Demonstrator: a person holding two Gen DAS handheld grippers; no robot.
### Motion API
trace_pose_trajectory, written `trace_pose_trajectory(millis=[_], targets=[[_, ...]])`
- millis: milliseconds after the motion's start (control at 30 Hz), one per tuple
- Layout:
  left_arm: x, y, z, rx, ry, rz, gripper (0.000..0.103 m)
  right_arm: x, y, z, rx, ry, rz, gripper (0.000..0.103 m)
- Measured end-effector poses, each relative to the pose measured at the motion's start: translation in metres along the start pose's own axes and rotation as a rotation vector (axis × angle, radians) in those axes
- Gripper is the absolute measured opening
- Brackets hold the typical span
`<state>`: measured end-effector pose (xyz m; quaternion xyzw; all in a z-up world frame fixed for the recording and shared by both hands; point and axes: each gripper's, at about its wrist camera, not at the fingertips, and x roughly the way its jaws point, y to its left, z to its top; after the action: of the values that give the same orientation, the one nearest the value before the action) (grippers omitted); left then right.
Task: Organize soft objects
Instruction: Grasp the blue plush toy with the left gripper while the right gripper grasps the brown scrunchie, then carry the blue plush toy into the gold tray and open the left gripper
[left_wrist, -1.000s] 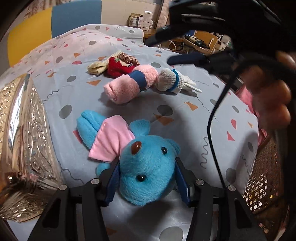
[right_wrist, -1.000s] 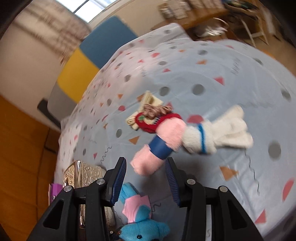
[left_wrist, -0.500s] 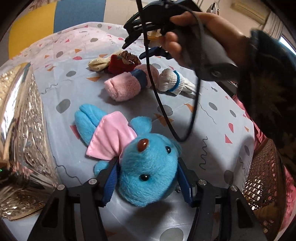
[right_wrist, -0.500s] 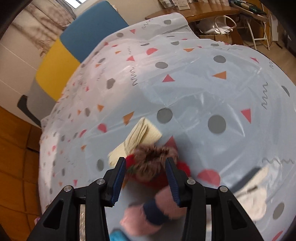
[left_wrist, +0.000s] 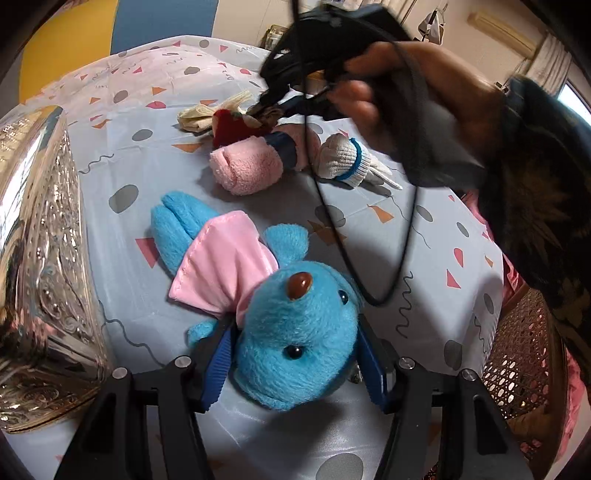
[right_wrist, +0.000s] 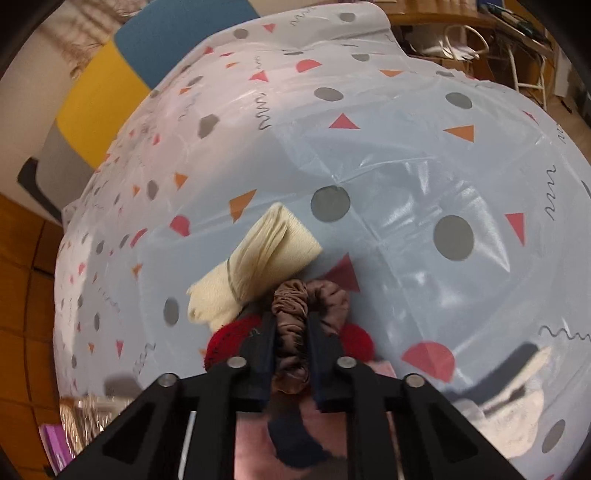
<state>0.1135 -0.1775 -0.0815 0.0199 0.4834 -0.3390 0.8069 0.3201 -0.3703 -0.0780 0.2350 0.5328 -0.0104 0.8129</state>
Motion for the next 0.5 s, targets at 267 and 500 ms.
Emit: trace_pose_trajectory(millis=[267,500], targets=[[0.000,-0.001,-0.001,-0.007,0.010,0.009,0.062,-0.076,-0.022,-0.040,-0.061,-0.101,0.093,0.011],[0.000,0.000,-0.001,-0.016,0.027,0.018,0.059,-0.068,-0.035,-0.088,-0.072,0.085,0.014,0.011]])
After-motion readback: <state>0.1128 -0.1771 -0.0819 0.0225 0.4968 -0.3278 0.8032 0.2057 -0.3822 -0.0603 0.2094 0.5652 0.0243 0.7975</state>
